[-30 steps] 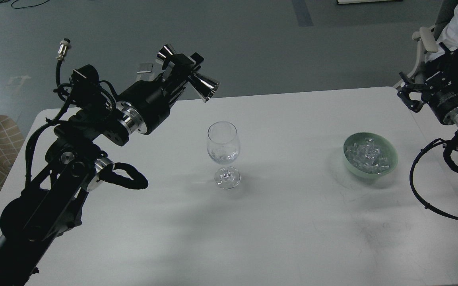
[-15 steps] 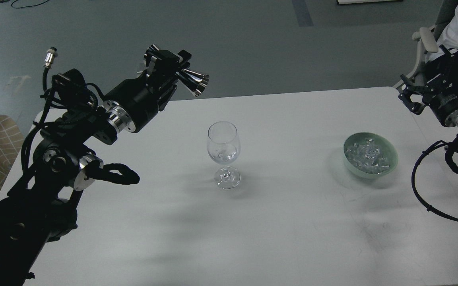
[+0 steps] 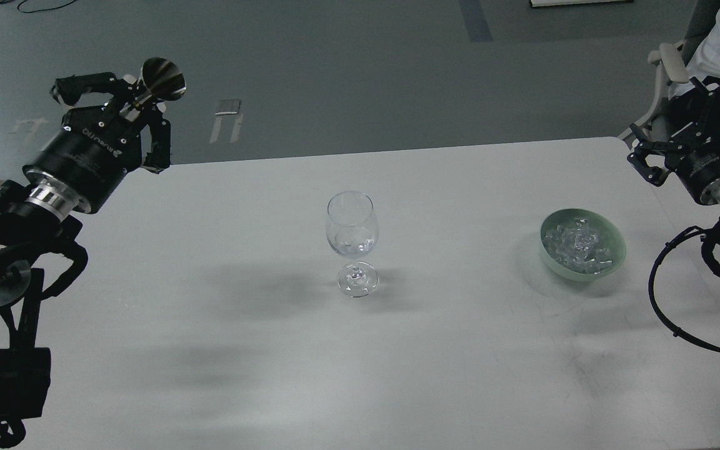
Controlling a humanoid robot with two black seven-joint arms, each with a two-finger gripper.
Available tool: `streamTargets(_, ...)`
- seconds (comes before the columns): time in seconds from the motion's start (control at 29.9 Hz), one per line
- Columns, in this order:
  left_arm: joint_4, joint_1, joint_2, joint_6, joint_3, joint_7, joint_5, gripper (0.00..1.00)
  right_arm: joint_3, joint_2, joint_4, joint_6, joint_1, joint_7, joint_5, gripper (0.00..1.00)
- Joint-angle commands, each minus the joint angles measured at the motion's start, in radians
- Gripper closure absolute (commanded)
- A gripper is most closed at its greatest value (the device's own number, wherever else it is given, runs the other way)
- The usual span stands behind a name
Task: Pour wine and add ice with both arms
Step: 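Raise the jigger away from the glass and bring it back down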
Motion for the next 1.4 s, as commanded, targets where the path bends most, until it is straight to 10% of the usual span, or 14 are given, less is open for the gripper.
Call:
streamTargets(0.0, 0.07, 0.062, -0.025, -0.007, -0.038, -0.036, -0.092, 0.87, 0.0, 0.001, 0.001, -0.001, 0.0, 0.0, 0.0, 0.0)
streamTargets(0.33, 0.257, 0.16, -0.075, -0.165, -0.096, -0.18, -0.224, 0.87, -0.003, -0.053, 0.035, 0.001, -0.081, -0.002, -0.002, 0.0)
streamTargets(0.74, 0.472, 0.154, -0.08, -0.161, -0.094, -0.272, -0.32, 0.92, 0.0, -0.074, 0.069, -0.004, -0.162, -0.002, -0.002, 0.0)
streamTargets(1.37, 0.518, 0.145, -0.207, -0.144, -0.077, -0.277, -0.33, 0.93, 0.002, -0.076, 0.101, -0.059, -0.166, -0.002, -0.002, 0.0)
